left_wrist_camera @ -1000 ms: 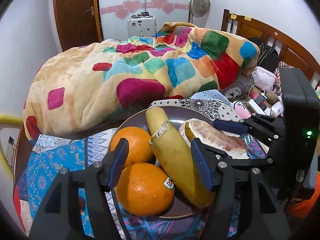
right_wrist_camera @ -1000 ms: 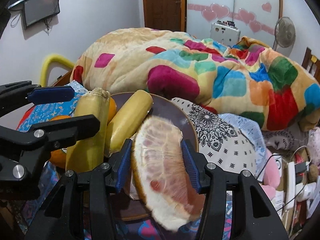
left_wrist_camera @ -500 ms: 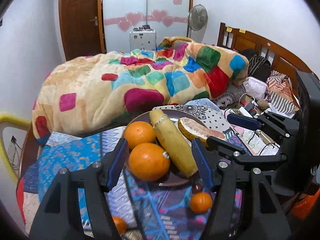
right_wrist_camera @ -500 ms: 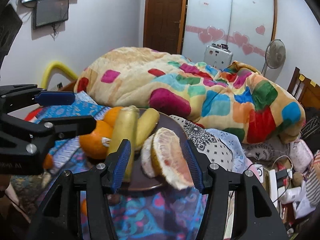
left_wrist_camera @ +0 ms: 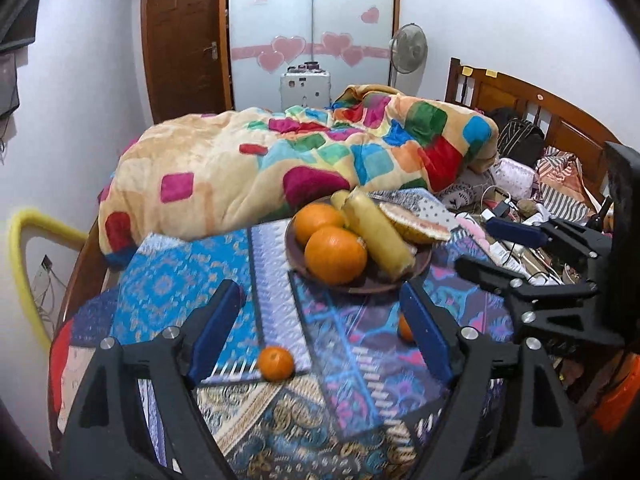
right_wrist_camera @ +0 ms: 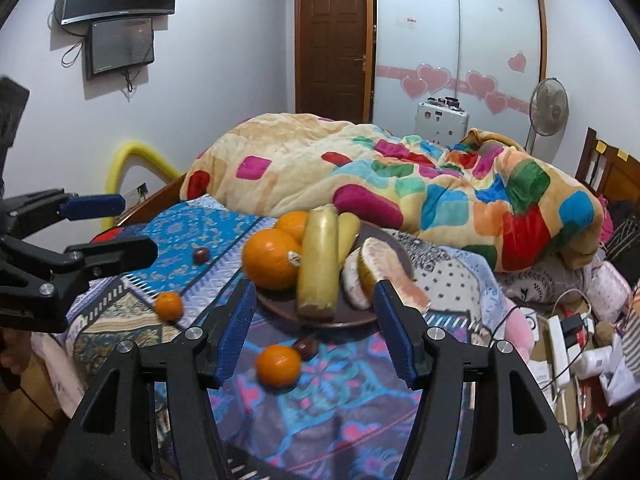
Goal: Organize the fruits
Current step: 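Open both tools and withdraw from the plate, then move both tools down to the loose mandarins on the bedspread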
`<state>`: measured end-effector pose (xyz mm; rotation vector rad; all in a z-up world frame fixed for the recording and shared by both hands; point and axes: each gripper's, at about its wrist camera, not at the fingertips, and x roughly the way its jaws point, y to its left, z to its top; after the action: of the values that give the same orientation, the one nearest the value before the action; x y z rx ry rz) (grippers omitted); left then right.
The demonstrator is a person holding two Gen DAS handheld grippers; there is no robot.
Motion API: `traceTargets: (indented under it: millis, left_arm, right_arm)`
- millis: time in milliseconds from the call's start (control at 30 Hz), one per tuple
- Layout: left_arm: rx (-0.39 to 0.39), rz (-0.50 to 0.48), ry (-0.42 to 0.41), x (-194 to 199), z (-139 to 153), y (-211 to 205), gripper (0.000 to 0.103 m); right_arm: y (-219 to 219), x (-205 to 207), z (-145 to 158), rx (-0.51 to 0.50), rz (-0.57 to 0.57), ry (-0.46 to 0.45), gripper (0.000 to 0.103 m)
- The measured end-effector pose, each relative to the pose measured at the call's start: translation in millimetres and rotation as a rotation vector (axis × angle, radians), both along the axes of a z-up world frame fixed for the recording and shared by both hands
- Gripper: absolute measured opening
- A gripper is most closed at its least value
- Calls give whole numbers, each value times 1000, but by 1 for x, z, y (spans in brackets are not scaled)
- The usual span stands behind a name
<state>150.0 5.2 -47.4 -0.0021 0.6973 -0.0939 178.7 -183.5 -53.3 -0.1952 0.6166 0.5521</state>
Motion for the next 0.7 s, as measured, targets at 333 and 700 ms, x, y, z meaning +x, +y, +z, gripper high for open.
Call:
traceTargets:
  millis: [333,700]
  left_arm:
    - [-20,43,117,-2,-52,37,84]
    - [-45,30,228,16,-105,52,76]
  right_arm:
    - [7,-7,-33,-23,7,56,60]
    - [15,4,-76,-53,34,170,60]
